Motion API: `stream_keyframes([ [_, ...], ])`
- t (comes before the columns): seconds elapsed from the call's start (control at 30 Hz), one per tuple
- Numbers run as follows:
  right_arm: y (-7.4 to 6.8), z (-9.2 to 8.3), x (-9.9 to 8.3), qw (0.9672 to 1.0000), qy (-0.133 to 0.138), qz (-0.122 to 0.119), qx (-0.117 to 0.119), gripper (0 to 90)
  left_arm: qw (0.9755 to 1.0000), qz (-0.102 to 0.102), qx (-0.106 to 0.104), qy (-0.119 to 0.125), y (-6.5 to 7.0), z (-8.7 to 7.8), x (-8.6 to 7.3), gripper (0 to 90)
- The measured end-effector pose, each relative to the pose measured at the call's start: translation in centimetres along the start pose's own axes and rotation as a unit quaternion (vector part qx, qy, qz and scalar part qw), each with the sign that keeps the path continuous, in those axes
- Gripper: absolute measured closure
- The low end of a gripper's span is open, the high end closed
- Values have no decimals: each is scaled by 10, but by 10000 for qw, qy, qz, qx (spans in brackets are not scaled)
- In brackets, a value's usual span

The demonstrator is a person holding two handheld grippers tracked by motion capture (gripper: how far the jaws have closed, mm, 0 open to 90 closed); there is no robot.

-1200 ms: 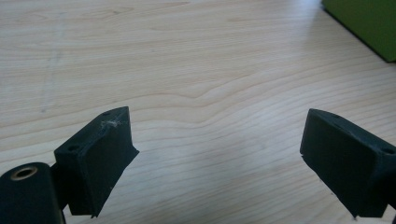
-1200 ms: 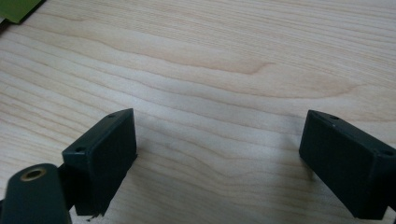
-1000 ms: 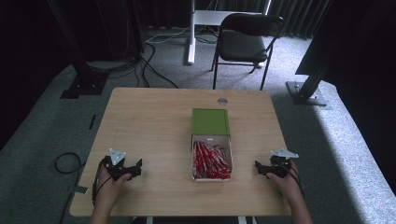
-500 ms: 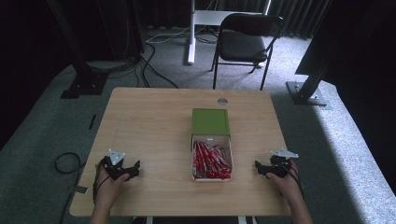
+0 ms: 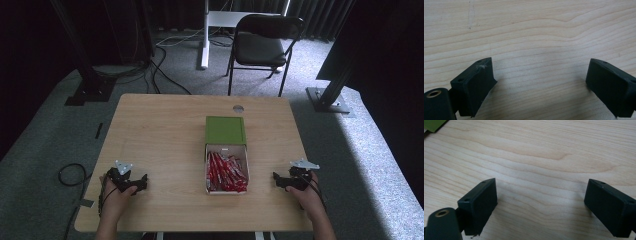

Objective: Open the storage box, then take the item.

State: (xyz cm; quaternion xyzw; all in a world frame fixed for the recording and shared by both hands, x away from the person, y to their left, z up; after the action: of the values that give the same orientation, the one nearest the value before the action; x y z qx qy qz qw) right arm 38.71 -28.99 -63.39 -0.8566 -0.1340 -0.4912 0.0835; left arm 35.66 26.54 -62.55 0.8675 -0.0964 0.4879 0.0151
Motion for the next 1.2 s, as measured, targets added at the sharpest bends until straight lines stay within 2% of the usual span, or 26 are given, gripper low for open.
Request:
stream_keyframes([
  [0.1,0,0,0,10000,3,3,-1,105,9997,-238,-5,-59,-1,2,0,89],
  [0.13,0,0,0,10000,3,4,-1,105,9996,-262,23,-62,-1,2,0,89],
  [1.0,0,0,0,10000,-2,3,-3,105,9996,-281,45,-59,-1,2,0,87],
  [1.2,-1,-1,0,9999,-4,101,-132,105,9996,-281,46,-60,-1,2,0,86],
])
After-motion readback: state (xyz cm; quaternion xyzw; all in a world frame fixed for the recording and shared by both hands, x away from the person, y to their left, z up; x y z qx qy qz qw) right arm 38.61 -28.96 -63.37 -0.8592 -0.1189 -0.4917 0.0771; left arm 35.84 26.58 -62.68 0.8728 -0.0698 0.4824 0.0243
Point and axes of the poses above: each handheld gripper's, and its own axes: z roughly forward along the jaws, x roughly out of its top, y roughly to its right, the point moved 8 cm from there along z, roughly forward along the jaws, and after that the axes turned 12 degrees about y, right-handed, at the moved point
